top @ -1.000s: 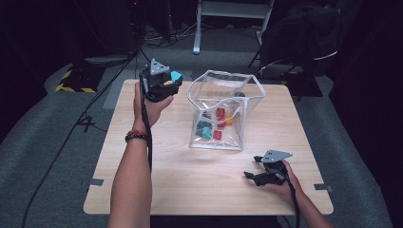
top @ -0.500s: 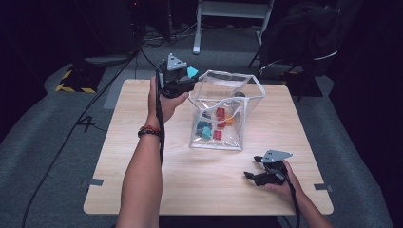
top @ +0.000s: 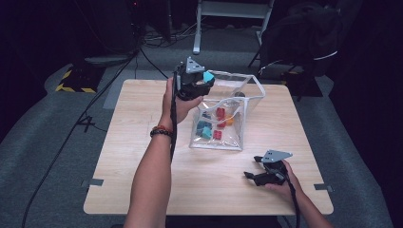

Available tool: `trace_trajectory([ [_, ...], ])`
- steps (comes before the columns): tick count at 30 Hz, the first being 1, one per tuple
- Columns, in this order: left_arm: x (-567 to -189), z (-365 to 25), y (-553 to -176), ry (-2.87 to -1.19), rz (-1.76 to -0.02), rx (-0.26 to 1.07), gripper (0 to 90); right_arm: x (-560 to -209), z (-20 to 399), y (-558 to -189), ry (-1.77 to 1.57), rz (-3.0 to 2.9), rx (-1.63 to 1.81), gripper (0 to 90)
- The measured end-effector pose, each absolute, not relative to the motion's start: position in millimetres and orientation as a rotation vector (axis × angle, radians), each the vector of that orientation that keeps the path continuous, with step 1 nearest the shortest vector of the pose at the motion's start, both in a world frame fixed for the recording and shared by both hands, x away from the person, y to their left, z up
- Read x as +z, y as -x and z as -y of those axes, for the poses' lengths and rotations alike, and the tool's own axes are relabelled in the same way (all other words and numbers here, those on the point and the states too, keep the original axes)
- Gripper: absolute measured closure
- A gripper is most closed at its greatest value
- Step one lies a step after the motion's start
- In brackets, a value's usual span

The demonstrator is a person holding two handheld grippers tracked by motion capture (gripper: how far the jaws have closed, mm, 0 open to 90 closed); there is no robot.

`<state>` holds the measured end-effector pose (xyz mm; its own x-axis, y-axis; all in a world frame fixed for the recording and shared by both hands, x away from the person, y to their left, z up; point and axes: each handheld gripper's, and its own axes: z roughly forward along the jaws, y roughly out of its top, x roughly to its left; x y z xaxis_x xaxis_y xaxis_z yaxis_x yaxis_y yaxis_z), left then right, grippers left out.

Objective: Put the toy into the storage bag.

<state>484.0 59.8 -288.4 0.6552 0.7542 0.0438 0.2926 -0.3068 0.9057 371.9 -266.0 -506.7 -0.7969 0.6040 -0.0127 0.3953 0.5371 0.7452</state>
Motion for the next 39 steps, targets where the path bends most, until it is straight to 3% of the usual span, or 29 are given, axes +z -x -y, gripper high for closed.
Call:
trace_trajectory([
  [27, -305.6, -34.2, -490.7, -1.996, -0.829, 0.583, 54.1, -506.7, 266.1, -372.1, -0.831, -2.507, 1.115, 19.9],
  [39, -300.0, -43.0, -487.5, -1.992, -0.842, 0.620, 55.9, -506.7, 266.0, -372.0, -0.833, -2.509, 1.115, 19.9],
])
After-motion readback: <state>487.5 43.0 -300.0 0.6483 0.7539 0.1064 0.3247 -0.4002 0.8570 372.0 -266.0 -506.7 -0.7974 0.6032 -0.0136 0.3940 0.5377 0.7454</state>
